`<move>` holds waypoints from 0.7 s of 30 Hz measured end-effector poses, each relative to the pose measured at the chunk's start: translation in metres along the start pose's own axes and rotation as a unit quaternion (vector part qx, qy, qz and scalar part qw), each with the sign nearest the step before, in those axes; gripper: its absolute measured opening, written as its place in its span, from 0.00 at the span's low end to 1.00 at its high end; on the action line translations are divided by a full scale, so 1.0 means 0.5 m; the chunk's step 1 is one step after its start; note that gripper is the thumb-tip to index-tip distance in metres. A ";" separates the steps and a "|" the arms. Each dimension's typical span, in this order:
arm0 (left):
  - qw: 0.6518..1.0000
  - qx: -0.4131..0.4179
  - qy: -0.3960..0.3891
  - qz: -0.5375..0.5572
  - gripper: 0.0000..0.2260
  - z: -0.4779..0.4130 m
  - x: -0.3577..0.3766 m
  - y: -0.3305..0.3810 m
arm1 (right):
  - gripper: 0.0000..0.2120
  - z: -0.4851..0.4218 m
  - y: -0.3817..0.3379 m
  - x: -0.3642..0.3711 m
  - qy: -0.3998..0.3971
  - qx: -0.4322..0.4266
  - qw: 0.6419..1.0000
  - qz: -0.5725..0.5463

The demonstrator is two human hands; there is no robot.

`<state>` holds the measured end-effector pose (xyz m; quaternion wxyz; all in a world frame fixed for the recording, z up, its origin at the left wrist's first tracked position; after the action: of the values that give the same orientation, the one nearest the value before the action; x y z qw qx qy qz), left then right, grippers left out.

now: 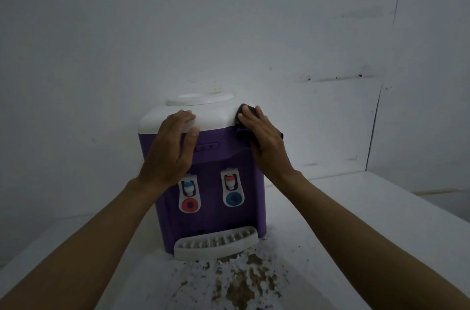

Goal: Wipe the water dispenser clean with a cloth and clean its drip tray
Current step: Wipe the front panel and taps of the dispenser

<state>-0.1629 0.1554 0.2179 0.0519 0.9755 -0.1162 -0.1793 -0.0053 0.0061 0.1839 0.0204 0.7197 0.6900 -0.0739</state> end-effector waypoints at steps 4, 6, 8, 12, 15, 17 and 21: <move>1.000 0.007 0.013 0.000 0.21 0.002 0.004 0.001 | 0.25 0.040 -0.010 0.013 -0.066 -0.091 0.993 0.041; 1.000 0.005 0.016 -0.002 0.21 0.002 0.005 0.001 | 0.24 0.067 -0.006 0.013 -0.101 -0.122 0.986 0.049; 1.000 0.000 0.009 0.004 0.22 0.003 0.004 0.002 | 0.24 0.087 0.008 0.003 -0.117 -0.136 0.982 0.061; 1.000 -0.005 -0.001 0.016 0.23 0.002 -0.002 -0.004 | 0.21 0.082 0.024 -0.009 -0.050 -0.047 0.997 0.046; 1.000 -0.002 0.004 0.017 0.23 0.001 -0.001 -0.003 | 0.21 0.060 0.002 0.005 -0.001 0.021 1.000 0.022; 1.000 -0.002 0.003 0.019 0.23 0.001 0.000 -0.002 | 0.21 0.048 -0.009 0.015 0.014 0.043 0.999 0.016; 1.000 -0.001 0.005 0.024 0.24 0.001 0.000 -0.002 | 0.20 0.014 -0.036 0.029 0.027 0.038 0.999 0.019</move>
<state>-0.1629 0.1564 0.2173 0.0574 0.9733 -0.1392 -0.1732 -0.0231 0.0202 0.1765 -0.0245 0.7349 0.6729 -0.0806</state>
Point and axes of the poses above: each hand's wrist, its own z-axis away from the middle knuckle, its own x-axis out of the palm, y = z × x, the point moved 4 cm from there along -z, towards the middle knuckle, and after that the axes turned 6 degrees about y, right-handed, at the moved point
